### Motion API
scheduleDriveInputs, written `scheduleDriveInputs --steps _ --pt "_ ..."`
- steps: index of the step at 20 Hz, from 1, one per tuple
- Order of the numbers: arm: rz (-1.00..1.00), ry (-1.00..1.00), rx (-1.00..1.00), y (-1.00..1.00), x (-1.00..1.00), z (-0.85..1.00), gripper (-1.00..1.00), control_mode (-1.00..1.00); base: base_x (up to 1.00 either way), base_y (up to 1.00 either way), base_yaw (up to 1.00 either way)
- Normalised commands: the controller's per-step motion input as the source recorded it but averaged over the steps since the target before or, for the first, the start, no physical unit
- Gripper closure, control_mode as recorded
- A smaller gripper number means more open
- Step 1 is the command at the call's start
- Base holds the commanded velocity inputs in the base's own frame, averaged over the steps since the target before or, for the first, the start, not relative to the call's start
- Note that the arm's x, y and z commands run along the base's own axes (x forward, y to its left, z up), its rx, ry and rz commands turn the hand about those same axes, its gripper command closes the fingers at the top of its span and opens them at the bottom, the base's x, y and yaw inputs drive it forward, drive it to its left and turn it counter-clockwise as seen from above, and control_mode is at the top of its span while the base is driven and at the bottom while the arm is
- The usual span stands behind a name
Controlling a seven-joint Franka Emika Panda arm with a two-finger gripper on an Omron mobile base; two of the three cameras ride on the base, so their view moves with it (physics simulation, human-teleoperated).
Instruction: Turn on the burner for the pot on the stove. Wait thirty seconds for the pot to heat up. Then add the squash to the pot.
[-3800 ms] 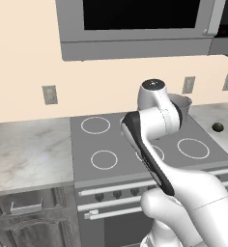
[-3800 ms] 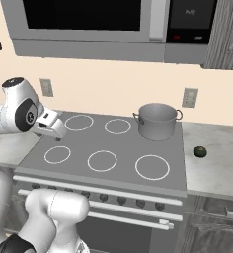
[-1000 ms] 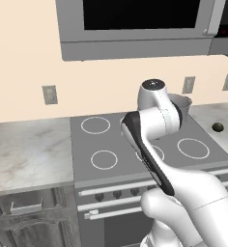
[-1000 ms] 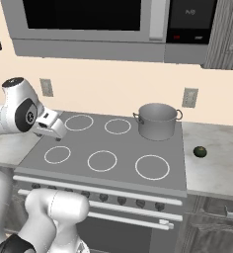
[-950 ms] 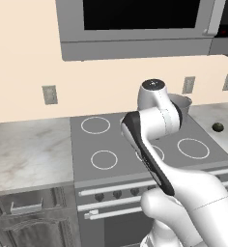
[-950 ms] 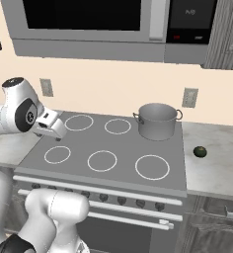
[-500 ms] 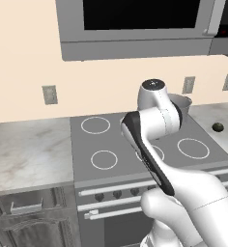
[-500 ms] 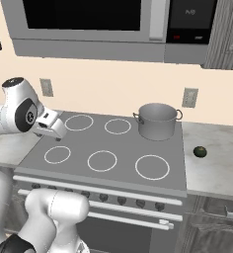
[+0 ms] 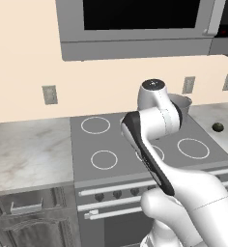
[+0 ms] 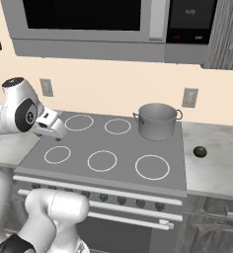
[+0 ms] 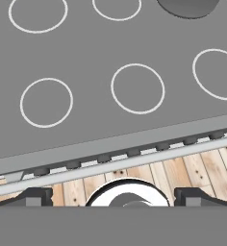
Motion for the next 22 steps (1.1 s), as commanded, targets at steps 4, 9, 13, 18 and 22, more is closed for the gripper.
scheduleDriveInputs --steps 4,9,13,18,22 --pt "0.0 0.0 0.0 0.0 0.0 0.0 -1.0 -1.0 0.0 0.0 0.0" --pt "0.0 0.0 0.0 0.0 0.0 0.0 -1.0 -1.0 0.0 0.0 0.0" --pt "0.0 0.0 0.0 0.0 0.0 0.0 -1.0 -1.0 0.0 0.0 0.0" --pt "0.0 0.0 0.0 0.0 0.0 0.0 -1.0 -1.0 0.0 0.0 0.0" --pt "0.0 0.0 0.0 0.0 0.0 0.0 -1.0 -1.0 0.0 0.0 0.0"
